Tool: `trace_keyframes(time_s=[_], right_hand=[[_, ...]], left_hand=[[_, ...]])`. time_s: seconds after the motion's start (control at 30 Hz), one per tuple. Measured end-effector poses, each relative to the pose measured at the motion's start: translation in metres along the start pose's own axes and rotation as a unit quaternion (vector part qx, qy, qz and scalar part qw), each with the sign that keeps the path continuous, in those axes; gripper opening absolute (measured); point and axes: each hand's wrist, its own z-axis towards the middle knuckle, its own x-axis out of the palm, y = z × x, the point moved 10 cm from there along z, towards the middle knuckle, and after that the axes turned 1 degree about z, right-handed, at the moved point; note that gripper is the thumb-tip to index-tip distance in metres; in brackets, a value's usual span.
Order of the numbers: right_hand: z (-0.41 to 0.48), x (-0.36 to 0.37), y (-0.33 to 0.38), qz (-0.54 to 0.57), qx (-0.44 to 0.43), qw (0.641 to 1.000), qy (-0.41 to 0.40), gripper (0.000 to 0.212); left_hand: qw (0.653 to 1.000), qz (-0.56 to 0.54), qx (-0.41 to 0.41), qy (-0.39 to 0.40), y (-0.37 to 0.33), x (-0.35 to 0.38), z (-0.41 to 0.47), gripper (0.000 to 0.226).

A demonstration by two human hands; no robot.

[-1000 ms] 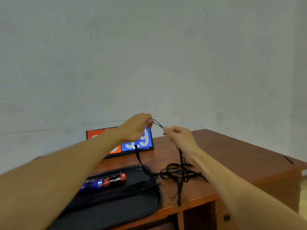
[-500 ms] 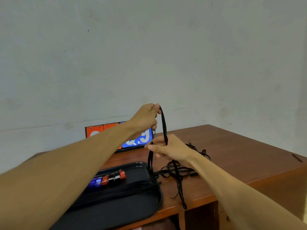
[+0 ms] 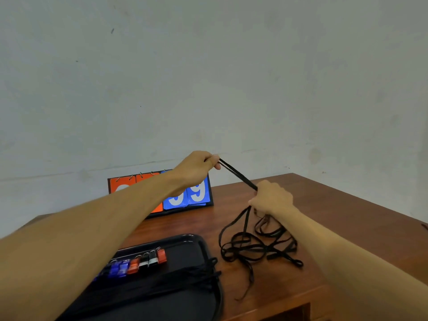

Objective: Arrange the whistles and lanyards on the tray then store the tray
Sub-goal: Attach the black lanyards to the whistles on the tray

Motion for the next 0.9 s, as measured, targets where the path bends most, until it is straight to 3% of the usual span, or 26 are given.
trace_keyframes(time_s=[0.1, 0.23, 0.3, 0.43, 0.67, 0.73, 0.83, 0.9], right_hand=[[0.001, 0.002, -0.004, 0.035, 0.026, 0.998, 0.056, 0.033], [-0.003, 0.015, 0.006, 0.085, 0.005, 0.989, 0.124, 0.083], [-0.008, 0.012, 0.023, 0.129, -0.049, 0.984, 0.109, 0.090], [-0.039, 0.013, 0.075, 0.168, -0.156, 0.959, 0.165, 0.070], [-0.111, 0.051, 0.143, 0.200, -0.249, 0.922, 0.218, 0.028], [-0.129, 0.066, 0.154, 0.190, -0.245, 0.920, 0.239, 0.031], [-0.144, 0.087, 0.170, 0.183, -0.238, 0.921, 0.247, 0.053], [-0.152, 0.096, 0.182, 0.164, -0.249, 0.926, 0.231, 0.052]], left_hand=[[0.999, 0.004, -0.043, 0.031, 0.014, 0.013, -0.002, 0.036], [0.995, -0.014, -0.090, 0.035, 0.027, 0.016, -0.010, 0.034], [0.995, -0.019, -0.093, 0.022, 0.029, 0.006, -0.018, 0.033], [0.996, 0.011, -0.086, 0.001, 0.039, -0.027, -0.048, 0.033], [0.990, 0.070, -0.125, 0.008, 0.104, -0.062, -0.136, 0.026], [0.984, 0.083, -0.157, 0.013, 0.130, -0.071, -0.159, 0.027], [0.978, 0.098, -0.183, 0.033, 0.159, -0.081, -0.193, 0.026], [0.976, 0.097, -0.193, 0.003, 0.173, -0.095, -0.215, 0.030]])
